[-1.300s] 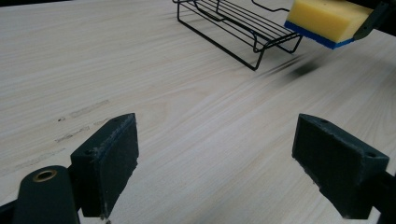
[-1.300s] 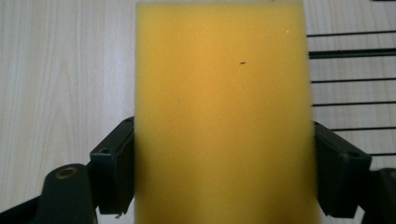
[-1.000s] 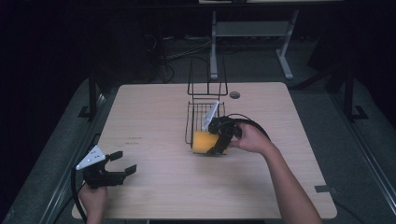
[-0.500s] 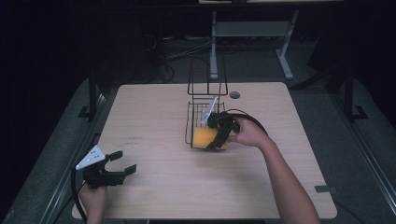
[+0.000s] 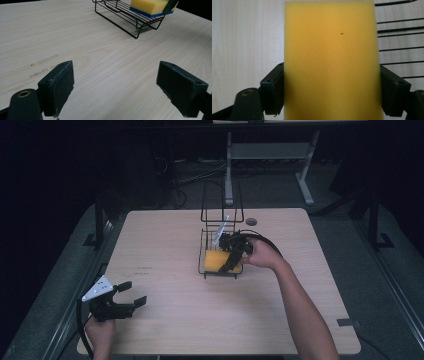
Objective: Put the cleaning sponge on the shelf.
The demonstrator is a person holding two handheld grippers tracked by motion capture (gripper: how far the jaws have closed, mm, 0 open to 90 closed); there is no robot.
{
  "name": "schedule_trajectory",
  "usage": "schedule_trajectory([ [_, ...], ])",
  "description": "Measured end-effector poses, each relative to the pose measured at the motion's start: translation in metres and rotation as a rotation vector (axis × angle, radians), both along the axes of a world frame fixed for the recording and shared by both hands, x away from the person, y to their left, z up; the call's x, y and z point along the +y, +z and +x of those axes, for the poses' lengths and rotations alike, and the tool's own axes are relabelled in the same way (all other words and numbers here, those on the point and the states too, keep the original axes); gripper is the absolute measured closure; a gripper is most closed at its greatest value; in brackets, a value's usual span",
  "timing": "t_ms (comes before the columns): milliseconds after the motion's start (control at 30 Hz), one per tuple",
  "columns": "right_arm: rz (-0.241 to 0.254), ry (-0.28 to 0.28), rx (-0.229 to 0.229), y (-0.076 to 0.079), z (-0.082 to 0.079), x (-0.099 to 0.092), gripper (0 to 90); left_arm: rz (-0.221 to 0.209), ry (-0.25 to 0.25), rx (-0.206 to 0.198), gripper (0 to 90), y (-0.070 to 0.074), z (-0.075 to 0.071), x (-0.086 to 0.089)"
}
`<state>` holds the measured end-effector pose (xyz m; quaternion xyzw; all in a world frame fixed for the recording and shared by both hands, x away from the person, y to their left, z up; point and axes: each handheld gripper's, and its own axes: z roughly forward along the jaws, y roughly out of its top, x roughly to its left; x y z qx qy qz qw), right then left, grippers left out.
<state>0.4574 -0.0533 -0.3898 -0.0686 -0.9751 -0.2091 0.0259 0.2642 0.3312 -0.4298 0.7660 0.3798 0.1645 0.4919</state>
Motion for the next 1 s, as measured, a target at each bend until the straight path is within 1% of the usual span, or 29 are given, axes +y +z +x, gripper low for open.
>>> schedule_trajectory([
  [67,0.002,-0.003,0.005,-0.001,0.002,0.001,21.6,-0.001,0.001,0.001,14.1,0.000,0.000,0.000],
  [100,-0.006,-0.002,-0.002,-0.002,0.006,0.004,21.5,-0.001,0.000,0.002,14.1,0.000,0.000,0.000],
  [133,0.004,-0.001,-0.002,-0.003,0.009,0.005,21.6,-0.001,0.000,0.002,14.1,0.000,0.000,0.000],
  [167,0.004,-0.001,-0.002,-0.003,0.009,0.005,21.6,0.000,0.000,0.002,14.1,0.000,0.000,0.000],
  [200,0.011,-0.009,0.001,-0.005,0.013,0.004,21.6,0.000,0.001,0.002,14.1,0.000,0.000,0.000],
  [267,-0.014,-0.010,-0.011,-0.006,0.017,0.004,21.6,0.000,0.000,0.002,14.1,0.000,0.000,0.001],
  [300,-0.022,-0.013,-0.009,-0.006,0.019,0.005,21.6,0.000,0.000,0.002,14.1,0.000,0.000,0.001],
  [433,-0.029,0.001,-0.008,-0.006,0.021,0.010,21.5,-0.002,0.001,0.001,14.1,-0.001,0.001,0.000],
  [567,-0.028,-0.014,0.003,-0.012,0.026,0.009,21.3,-0.003,-0.001,0.002,14.1,-0.001,0.001,0.001],
  [667,-0.034,-0.013,0.000,-0.015,0.026,0.009,21.2,-0.003,-0.001,0.002,14.0,-0.001,0.001,0.001],
  [767,-0.025,-0.013,-0.008,-0.014,0.025,0.010,21.2,-0.003,0.000,0.001,14.1,-0.001,0.001,0.000],
  [867,-0.022,-0.011,-0.007,-0.015,0.025,0.010,21.1,-0.001,-0.001,0.001,14.1,-0.001,0.001,0.000],
  [1000,-0.031,-0.008,-0.013,-0.016,0.023,0.012,21.2,-0.003,0.000,0.001,14.0,-0.001,0.001,0.001],
])
